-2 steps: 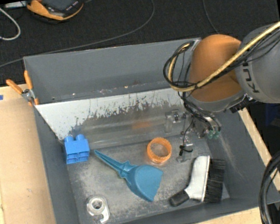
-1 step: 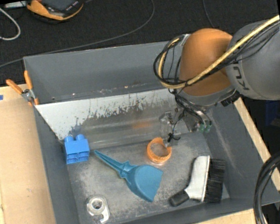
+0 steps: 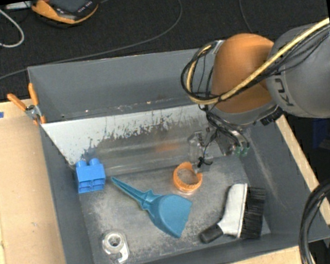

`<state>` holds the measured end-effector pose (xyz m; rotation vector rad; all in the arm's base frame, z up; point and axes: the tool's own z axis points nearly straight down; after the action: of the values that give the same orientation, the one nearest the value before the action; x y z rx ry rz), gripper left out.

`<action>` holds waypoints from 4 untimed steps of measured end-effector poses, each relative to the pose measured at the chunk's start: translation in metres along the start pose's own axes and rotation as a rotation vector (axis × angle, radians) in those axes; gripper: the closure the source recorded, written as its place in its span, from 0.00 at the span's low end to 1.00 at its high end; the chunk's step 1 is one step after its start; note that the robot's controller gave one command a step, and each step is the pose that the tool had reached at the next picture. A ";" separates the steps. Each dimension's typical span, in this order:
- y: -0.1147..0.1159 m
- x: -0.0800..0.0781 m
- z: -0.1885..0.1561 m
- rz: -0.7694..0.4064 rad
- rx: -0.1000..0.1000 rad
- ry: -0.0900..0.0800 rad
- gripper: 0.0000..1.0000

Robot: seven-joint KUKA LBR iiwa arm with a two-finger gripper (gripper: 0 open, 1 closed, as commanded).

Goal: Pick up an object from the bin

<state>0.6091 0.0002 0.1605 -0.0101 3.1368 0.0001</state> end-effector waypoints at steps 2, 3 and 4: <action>-0.008 -0.002 0.061 -0.099 -0.001 -0.003 1.00; -0.018 0.022 0.026 -0.115 -0.003 -0.011 1.00; -0.012 0.028 -0.067 -0.132 -0.003 -0.007 0.00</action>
Offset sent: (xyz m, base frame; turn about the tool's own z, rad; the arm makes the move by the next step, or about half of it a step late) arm -0.0109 0.0211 -0.0051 -0.0502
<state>0.5810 -0.0120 0.2277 -0.2161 3.1226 0.0037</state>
